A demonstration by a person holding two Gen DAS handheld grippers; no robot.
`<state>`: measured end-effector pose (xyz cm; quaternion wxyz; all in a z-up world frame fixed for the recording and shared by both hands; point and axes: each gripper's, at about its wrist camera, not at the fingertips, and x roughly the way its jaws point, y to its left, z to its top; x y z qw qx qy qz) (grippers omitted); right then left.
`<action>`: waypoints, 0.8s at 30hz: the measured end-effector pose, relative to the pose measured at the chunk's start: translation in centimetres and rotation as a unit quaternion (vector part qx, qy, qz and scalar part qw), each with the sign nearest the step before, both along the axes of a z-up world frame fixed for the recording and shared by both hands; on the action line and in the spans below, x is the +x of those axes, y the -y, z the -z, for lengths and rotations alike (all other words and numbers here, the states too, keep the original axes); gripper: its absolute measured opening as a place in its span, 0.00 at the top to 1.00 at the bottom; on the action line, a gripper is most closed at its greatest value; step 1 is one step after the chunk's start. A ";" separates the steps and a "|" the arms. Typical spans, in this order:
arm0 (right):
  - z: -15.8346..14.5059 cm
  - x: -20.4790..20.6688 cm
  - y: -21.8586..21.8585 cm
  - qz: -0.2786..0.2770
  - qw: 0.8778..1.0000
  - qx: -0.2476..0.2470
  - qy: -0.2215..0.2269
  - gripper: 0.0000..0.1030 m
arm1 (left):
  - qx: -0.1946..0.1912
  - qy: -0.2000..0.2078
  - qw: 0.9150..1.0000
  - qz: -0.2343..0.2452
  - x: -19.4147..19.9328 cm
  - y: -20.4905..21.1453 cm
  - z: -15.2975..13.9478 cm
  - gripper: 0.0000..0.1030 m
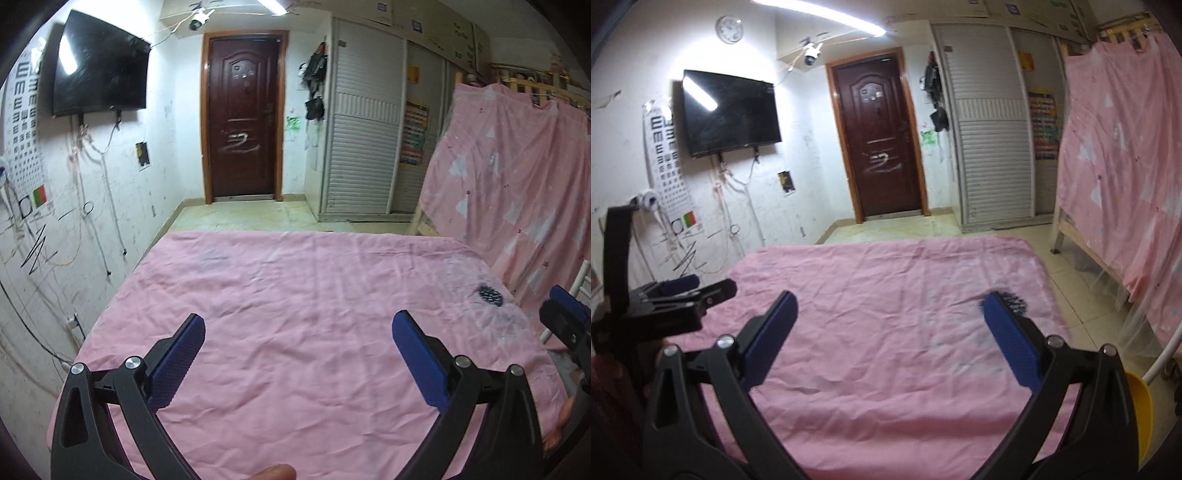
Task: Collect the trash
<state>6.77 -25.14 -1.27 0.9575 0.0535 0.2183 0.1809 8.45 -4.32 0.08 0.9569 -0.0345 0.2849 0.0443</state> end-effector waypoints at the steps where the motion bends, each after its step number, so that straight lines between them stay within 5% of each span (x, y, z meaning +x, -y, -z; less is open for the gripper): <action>1: 0.1 0.0 -0.4 -0.004 1.000 -0.002 -0.001 0.06 | -0.003 -0.002 1.000 -0.005 0.0 -0.8 0.3 0.09; 11: 1.5 0.3 -2.9 -0.015 0.999 -0.036 -0.007 0.06 | -0.010 -0.014 1.000 -0.020 0.5 -3.8 1.8 0.09; 24: 1.9 0.8 -2.3 -0.019 0.999 -0.012 -0.026 0.06 | -0.012 -0.022 1.000 -0.014 1.1 -3.7 2.2 0.09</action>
